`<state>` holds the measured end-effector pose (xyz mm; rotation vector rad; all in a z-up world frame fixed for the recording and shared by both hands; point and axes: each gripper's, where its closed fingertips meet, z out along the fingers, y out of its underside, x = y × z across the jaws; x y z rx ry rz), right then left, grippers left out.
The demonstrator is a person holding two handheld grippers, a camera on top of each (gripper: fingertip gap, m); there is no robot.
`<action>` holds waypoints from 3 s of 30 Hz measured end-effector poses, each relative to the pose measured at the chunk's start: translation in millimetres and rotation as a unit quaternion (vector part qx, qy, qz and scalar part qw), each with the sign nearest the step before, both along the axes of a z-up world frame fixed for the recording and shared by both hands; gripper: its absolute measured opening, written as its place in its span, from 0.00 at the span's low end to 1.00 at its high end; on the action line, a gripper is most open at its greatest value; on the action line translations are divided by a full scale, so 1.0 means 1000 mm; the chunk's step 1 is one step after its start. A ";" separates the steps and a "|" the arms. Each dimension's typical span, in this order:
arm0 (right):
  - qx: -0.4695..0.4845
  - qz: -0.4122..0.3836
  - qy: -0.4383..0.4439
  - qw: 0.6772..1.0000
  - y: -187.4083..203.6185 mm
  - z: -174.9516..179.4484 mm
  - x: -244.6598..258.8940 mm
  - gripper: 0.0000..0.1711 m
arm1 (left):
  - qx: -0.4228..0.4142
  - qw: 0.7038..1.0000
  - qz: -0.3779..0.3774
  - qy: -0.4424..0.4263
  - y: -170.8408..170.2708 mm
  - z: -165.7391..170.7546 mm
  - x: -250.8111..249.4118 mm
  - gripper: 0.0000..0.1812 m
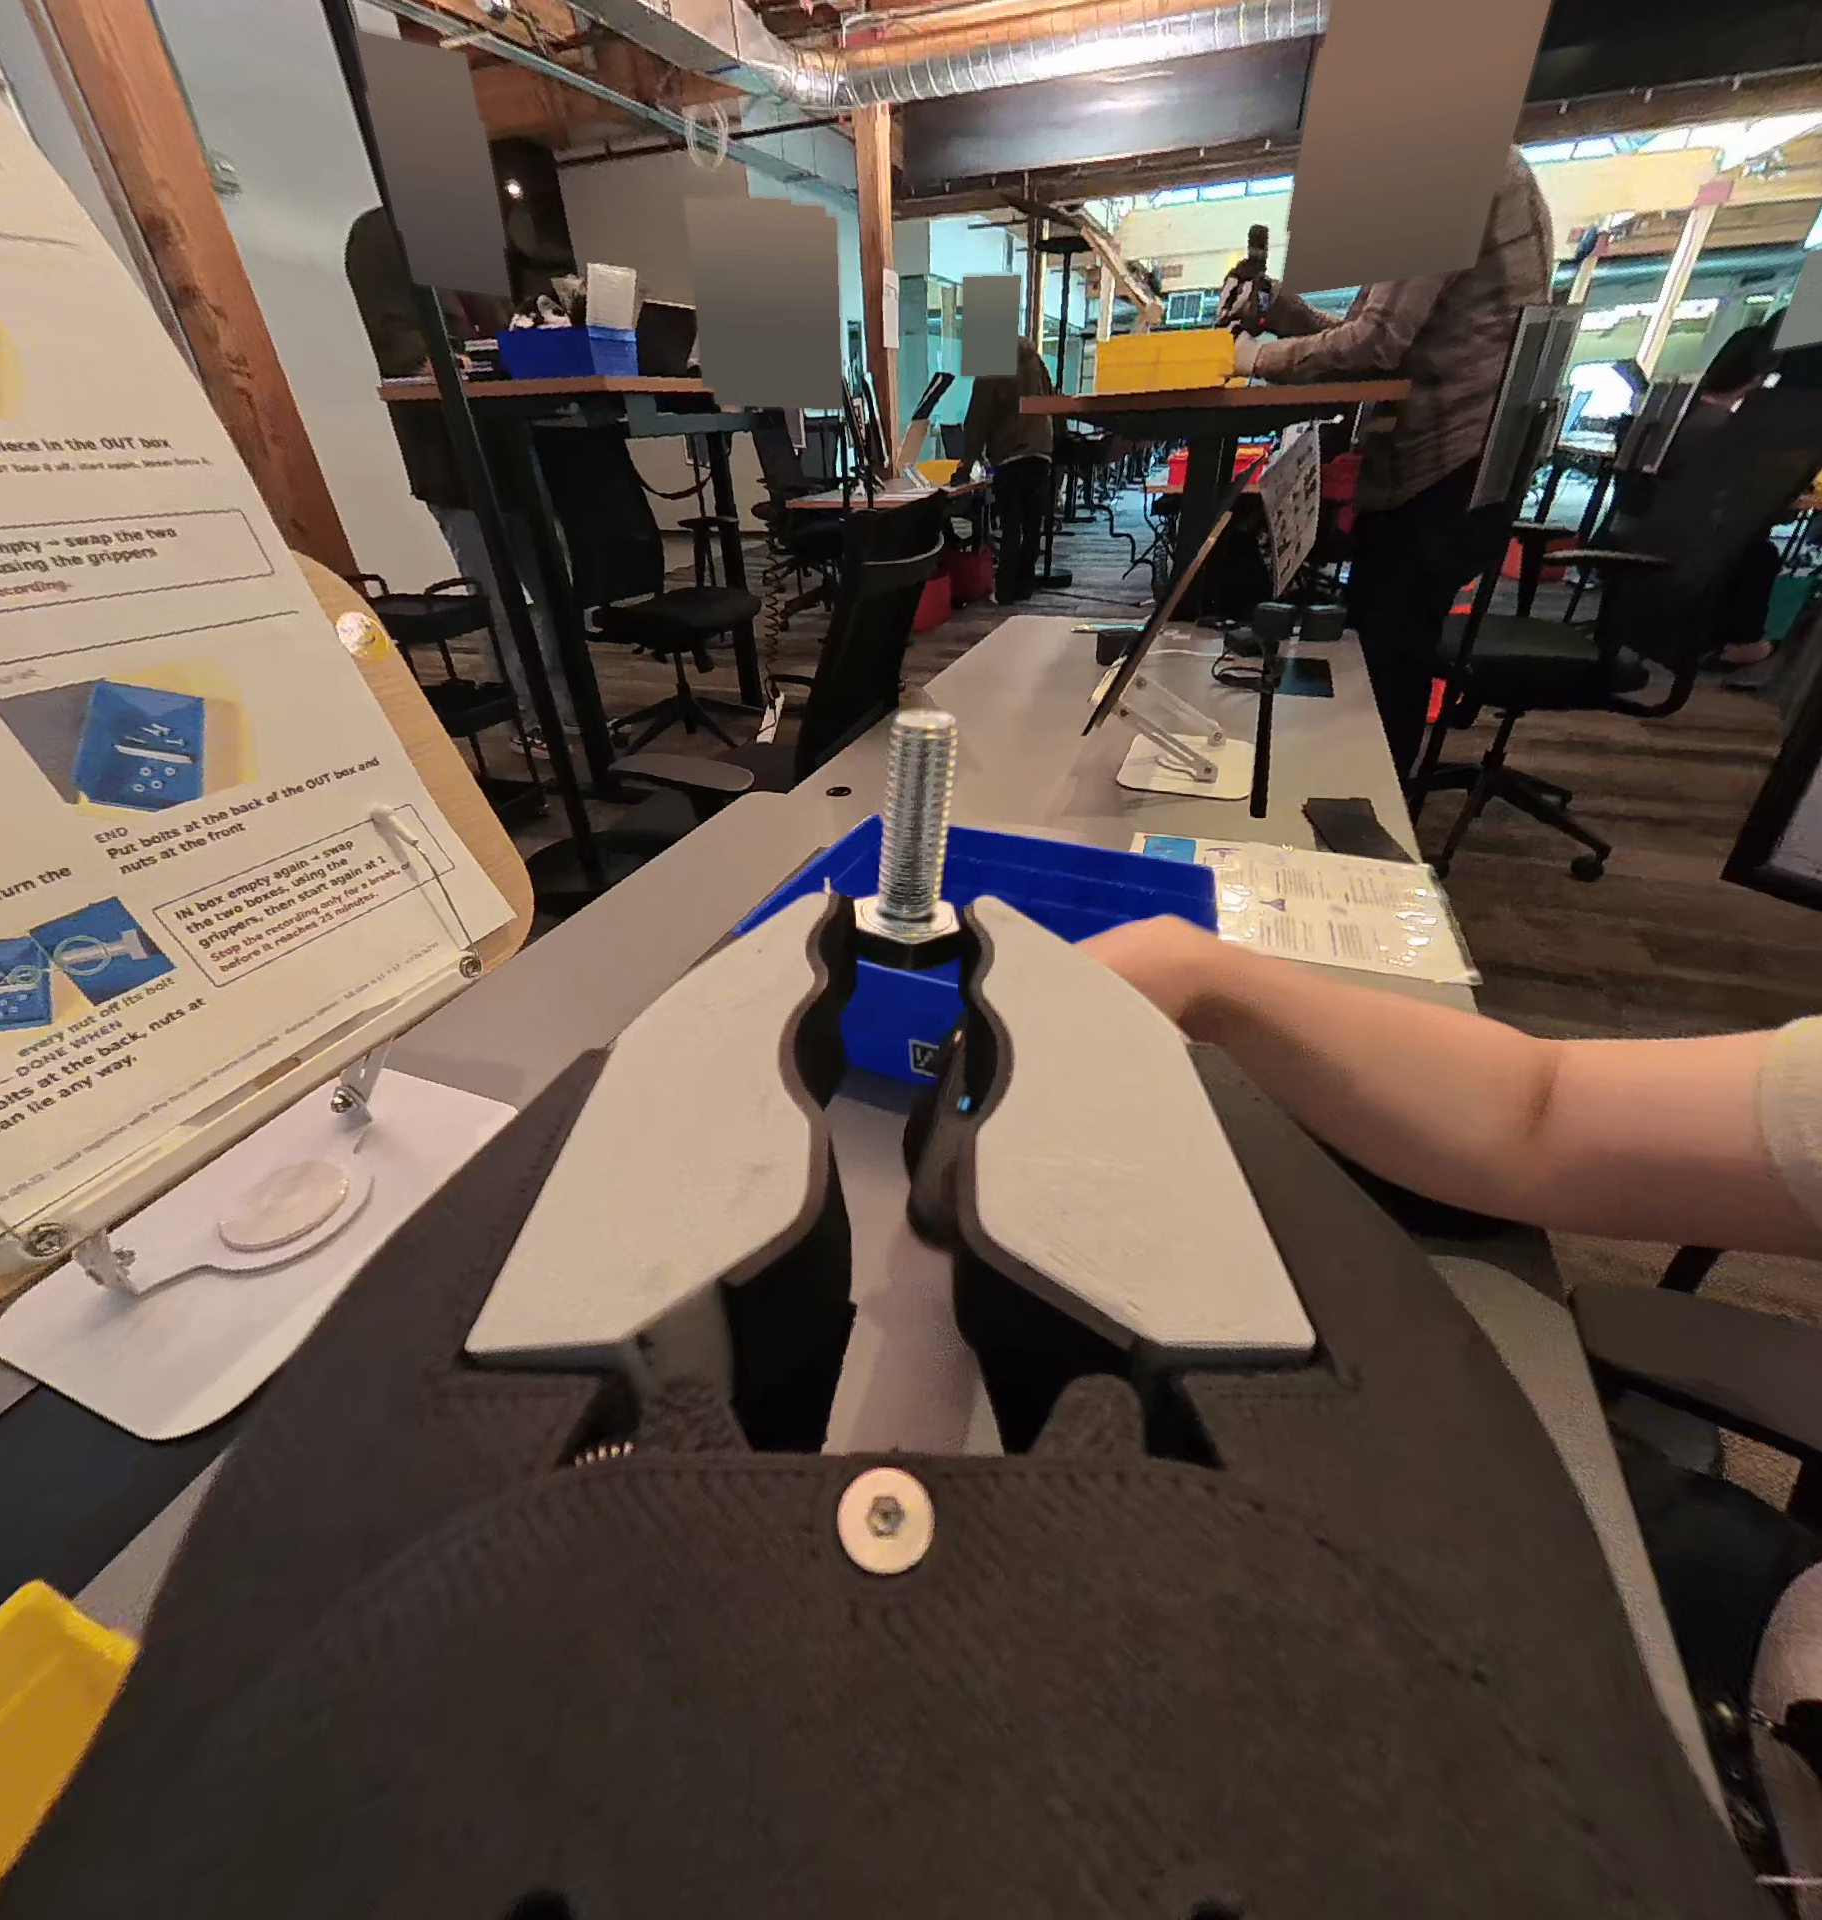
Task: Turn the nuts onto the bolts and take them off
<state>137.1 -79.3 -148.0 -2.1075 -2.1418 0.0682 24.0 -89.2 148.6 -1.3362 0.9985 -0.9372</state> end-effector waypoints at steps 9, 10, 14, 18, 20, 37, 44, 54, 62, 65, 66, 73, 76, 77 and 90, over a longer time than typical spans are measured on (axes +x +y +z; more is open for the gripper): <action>0.121 0.002 0.387 0.914 -0.028 0.193 0.027 0.11 | -0.051 0.993 -0.108 0.022 0.007 -0.051 0.093 0.10; 0.144 0.000 0.407 0.902 -0.031 0.208 0.031 0.11 | -0.057 0.991 -0.119 0.025 0.008 -0.060 0.107 0.10; 0.245 -0.016 0.388 0.889 -0.029 0.230 0.053 0.11 | 0.023 0.992 -0.105 0.066 0.013 -0.092 0.143 0.10; 0.312 0.025 0.327 0.892 -0.026 0.219 0.070 0.11 | 0.089 0.978 -0.078 0.171 0.013 -0.125 0.155 0.10; 0.311 0.057 0.325 0.891 -0.029 0.215 0.065 0.11 | 0.113 0.970 -0.064 0.204 0.014 -0.132 0.156 0.10; 0.316 0.123 0.241 0.910 -0.026 0.185 0.036 0.11 | 0.183 0.933 -0.066 0.303 0.002 -0.144 0.149 0.10; 0.317 0.190 0.255 0.894 -0.053 0.191 0.022 0.11 | 0.158 0.931 -0.165 0.283 -0.028 -0.140 0.138 0.10; 0.226 0.072 0.297 0.925 -0.034 0.186 0.012 0.11 | 0.181 0.937 -0.080 0.286 -0.012 -0.116 0.124 0.10; 0.273 0.051 0.406 0.871 -0.019 0.226 0.013 0.11 | 0.165 0.954 -0.040 0.245 0.003 -0.098 0.115 0.10; 0.253 0.016 0.498 0.829 -0.011 0.250 0.023 0.11 | 0.150 0.973 -0.034 0.172 0.004 -0.073 0.108 0.10; 0.248 0.005 0.506 0.826 -0.007 0.250 0.027 0.11 | 0.147 0.978 -0.035 0.146 0.003 -0.064 0.106 0.10; 0.263 0.009 0.477 0.838 -0.007 0.245 0.001 0.11 | 0.105 0.993 -0.054 0.023 -0.008 -0.026 0.100 0.10; 0.267 -0.012 0.473 0.840 -0.009 0.250 -0.006 0.11 | 0.093 0.995 -0.041 0.026 -0.002 -0.028 0.101 0.10; 0.271 -0.022 0.466 0.842 -0.008 0.250 -0.005 0.11 | 0.090 0.995 -0.035 0.025 0.001 -0.028 0.100 0.10; 0.203 -0.082 0.510 0.832 -0.012 0.261 -0.008 0.11 | 0.078 0.995 -0.030 0.045 0.004 -0.034 0.103 0.10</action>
